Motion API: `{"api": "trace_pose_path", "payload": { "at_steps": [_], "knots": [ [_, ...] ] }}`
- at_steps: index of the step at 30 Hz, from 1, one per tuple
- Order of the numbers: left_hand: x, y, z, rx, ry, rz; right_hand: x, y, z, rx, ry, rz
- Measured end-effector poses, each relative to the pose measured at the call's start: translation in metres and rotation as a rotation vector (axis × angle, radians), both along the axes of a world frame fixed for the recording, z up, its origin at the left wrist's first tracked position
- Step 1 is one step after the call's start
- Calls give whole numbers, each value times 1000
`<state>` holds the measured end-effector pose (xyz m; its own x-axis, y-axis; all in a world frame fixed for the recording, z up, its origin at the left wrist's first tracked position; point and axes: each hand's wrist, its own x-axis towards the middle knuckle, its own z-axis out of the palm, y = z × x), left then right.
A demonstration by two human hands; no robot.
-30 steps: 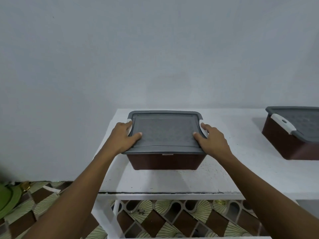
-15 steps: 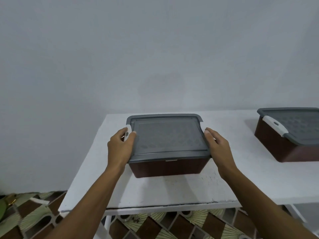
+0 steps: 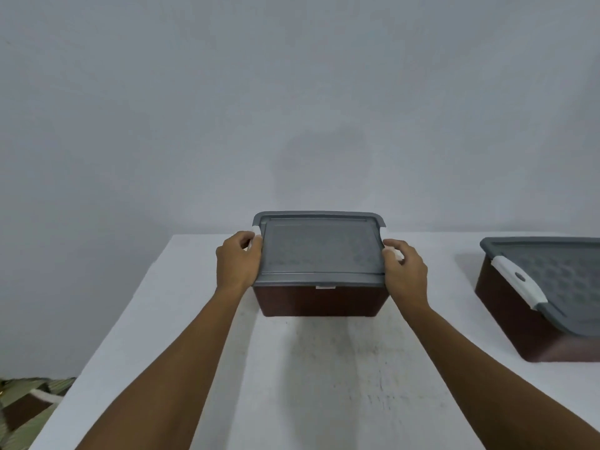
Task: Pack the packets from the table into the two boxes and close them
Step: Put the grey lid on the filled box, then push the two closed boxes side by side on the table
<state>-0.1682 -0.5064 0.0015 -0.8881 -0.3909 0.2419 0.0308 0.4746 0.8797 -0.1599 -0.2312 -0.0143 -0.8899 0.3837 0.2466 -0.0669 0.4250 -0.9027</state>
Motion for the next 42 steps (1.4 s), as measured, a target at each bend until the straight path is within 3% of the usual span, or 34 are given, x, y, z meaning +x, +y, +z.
{"api": "trace_pose_path", "payload": {
  "at_steps": [14, 22, 25, 28, 33, 39, 42],
  "knots": [
    [-123, 9, -7, -183, -2, 29, -125, 11, -7, -35, 51, -31],
    [-133, 10, -9, -282, 24, 22, -136, 15, -11, 2, 60, -33],
    [-134, 12, -8, -488, 104, -1, -131, 22, -4, 129, -5, 52],
    [-131, 16, -3, -724, 135, -74, -119, 34, 5, 601, -97, 180],
    [-111, 51, -3, -790, 130, -269, -87, 64, 29, 994, -206, 291],
    [-70, 140, -15, -616, 207, -315, -37, 147, 53, 1052, -122, 269],
    [-40, 213, -23, -676, 263, -377, -11, 221, 50, 1003, -115, 297]
  ]
}}
